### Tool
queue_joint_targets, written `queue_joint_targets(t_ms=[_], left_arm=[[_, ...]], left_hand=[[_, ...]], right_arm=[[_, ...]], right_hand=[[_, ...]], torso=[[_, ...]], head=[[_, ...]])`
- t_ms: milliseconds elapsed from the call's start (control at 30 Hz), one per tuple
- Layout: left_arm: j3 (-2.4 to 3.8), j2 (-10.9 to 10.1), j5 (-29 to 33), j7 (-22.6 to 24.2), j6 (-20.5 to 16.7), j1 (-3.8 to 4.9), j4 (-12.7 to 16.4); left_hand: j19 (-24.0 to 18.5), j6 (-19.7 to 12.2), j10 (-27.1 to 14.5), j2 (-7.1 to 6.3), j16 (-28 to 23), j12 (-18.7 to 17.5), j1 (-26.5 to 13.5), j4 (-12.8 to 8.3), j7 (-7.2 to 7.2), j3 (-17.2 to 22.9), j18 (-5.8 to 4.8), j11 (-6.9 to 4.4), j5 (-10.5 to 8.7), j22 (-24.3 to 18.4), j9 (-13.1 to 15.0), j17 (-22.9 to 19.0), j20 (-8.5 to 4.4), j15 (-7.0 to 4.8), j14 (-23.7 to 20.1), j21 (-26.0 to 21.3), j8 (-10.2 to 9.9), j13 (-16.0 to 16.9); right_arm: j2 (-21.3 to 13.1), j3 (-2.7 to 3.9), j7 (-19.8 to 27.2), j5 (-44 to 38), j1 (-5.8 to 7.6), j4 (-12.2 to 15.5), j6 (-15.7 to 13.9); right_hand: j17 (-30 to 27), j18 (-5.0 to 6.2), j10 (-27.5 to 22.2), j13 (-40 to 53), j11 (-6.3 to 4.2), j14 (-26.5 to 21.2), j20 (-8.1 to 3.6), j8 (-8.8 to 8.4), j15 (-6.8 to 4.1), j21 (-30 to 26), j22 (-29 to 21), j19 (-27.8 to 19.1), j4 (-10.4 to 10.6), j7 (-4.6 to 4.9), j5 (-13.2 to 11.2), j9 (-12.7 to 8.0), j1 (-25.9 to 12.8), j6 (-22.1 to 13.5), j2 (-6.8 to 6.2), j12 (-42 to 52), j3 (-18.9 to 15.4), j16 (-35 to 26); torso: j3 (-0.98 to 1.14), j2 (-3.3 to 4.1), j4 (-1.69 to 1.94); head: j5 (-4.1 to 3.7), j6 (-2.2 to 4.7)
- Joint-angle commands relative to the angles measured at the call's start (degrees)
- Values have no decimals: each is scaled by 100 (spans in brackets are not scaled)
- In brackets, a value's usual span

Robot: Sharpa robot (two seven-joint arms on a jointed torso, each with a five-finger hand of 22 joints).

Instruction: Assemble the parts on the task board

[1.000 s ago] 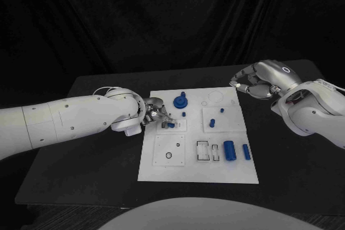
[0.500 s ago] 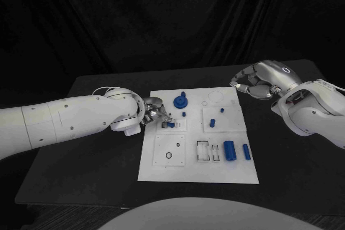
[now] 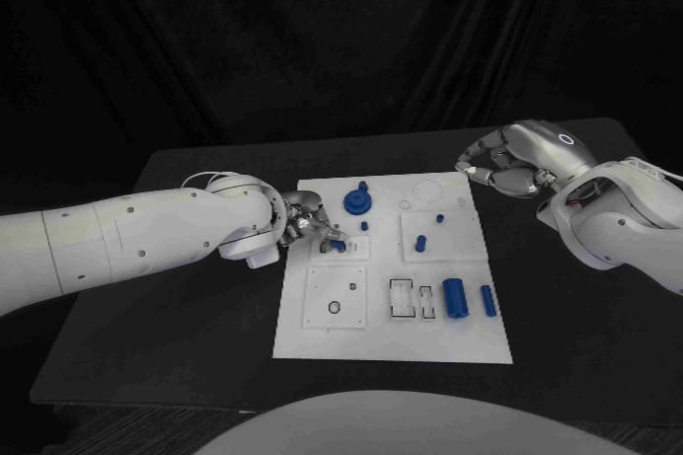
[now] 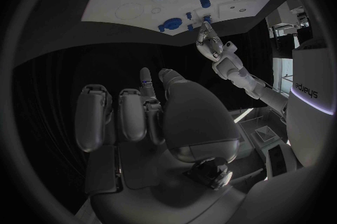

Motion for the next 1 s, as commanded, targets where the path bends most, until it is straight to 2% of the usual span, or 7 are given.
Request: queue_joint_targets(t_ms=[33, 300, 533, 667, 1000], left_arm=[[3, 9, 12, 91, -21, -11, 6], [3, 21, 12, 88, 48, -11, 4], [3, 15, 12, 87, 65, -11, 4], [3, 12, 12, 87, 70, -11, 5], [3, 2, 12, 88, 61, -11, 17]], left_hand=[[-7, 11, 610, 25, 15, 16, 24, -20, -20, 0, 60, 21, 11, 1020, 6, 1509, -15, 16, 595, -6, 4, 1509], [-12, 3, 610, -15, 15, 16, 51, -50, -17, -36, 63, 21, -70, 1019, 11, 1509, -18, 12, 595, -17, -7, 1509], [-12, 14, 610, -63, 15, 16, 56, -62, -17, -110, 63, 20, -239, 1022, 16, 1509, -20, 11, 595, -26, -17, 1509], [-18, 23, 610, -76, 15, 16, -23, 8, -8, -209, 66, 27, -386, 1022, 11, 1509, -18, 15, 595, -39, -33, 1509], [-14, 28, 610, -74, 15, 16, -66, 51, -4, -259, 65, 31, -430, 1026, 7, 1509, -16, 18, 595, -40, -42, 1509]], right_arm=[[0, 5, -129, -12, -13, -2, 20], [3, 5, -139, -12, -15, -2, 40], [-3, 5, -153, -12, -15, -1, 65], [0, 5, -157, -12, -15, -4, 75], [7, 5, -166, -12, -16, -12, 89]], right_hand=[[-5, 23, 506, 1255, 47, 216, 41, -32, 34, -23, 1118, 174, -5, 12, 27, 7, 75, 0, 2, -38, 43, -34], [-5, 24, 505, 1252, 48, 216, 42, -33, 35, -25, 1117, 173, -10, 13, 36, 7, 82, 1, 1, -39, 47, -34], [-8, 23, 504, 1249, 49, 215, 42, -34, 35, -24, 1117, 174, -15, 13, 44, 8, 89, 1, -1, -40, 50, -36], [-8, 23, 504, 1249, 49, 215, 42, -34, 35, -24, 1117, 174, -15, 13, 44, 8, 89, 1, -1, -40, 50, -36], [-8, 23, 504, 1249, 49, 215, 42, -34, 35, -24, 1117, 174, -15, 13, 44, 8, 89, 1, -1, -40, 50, -36]], torso=[[3, -1, -2], [1, 2, 4], [0, 2, -1], [0, 3, -1], [-1, 2, -1]], head=[[7, 1], [8, 1], [16, 1], [14, 1], [20, 1]])
